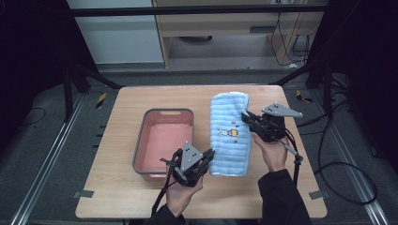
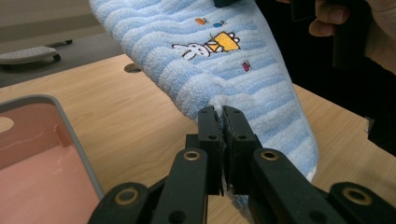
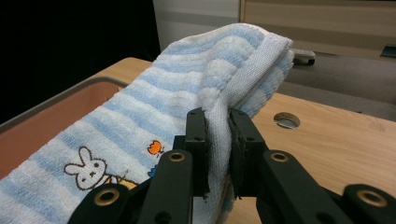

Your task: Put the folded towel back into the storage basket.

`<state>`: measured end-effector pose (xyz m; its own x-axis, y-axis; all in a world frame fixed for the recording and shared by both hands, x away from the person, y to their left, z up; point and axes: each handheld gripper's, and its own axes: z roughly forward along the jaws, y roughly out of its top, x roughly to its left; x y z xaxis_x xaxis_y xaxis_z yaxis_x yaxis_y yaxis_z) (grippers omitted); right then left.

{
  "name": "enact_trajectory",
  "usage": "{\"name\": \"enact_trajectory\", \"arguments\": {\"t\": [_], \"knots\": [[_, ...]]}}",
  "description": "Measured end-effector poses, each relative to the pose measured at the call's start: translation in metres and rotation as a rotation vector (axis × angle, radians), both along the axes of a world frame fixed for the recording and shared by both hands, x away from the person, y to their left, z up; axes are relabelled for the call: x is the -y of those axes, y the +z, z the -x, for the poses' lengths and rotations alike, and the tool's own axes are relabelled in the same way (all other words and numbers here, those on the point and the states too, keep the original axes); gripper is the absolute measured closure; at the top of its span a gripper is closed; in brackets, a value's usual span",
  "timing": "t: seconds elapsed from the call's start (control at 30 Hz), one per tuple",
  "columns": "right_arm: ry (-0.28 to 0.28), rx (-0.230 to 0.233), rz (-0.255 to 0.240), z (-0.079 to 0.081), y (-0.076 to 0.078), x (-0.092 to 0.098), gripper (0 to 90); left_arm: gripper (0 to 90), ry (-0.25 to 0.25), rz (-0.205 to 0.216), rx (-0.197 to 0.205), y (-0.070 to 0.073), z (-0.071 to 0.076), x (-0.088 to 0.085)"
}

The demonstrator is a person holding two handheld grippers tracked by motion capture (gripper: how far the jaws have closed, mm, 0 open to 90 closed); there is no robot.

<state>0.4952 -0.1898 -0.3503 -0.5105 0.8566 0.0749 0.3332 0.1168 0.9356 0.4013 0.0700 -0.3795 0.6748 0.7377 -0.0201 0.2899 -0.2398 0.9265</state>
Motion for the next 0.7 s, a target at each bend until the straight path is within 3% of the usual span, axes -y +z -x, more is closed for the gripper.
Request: {"name": "enact_trajectory", "arguments": {"t": [0.7], "knots": [[0.036,0.038,0.018,-0.008,0.027,-0.042,79.6,86.4,0.045,0.009,0.03,0.019,0.0,-0.036]]}}
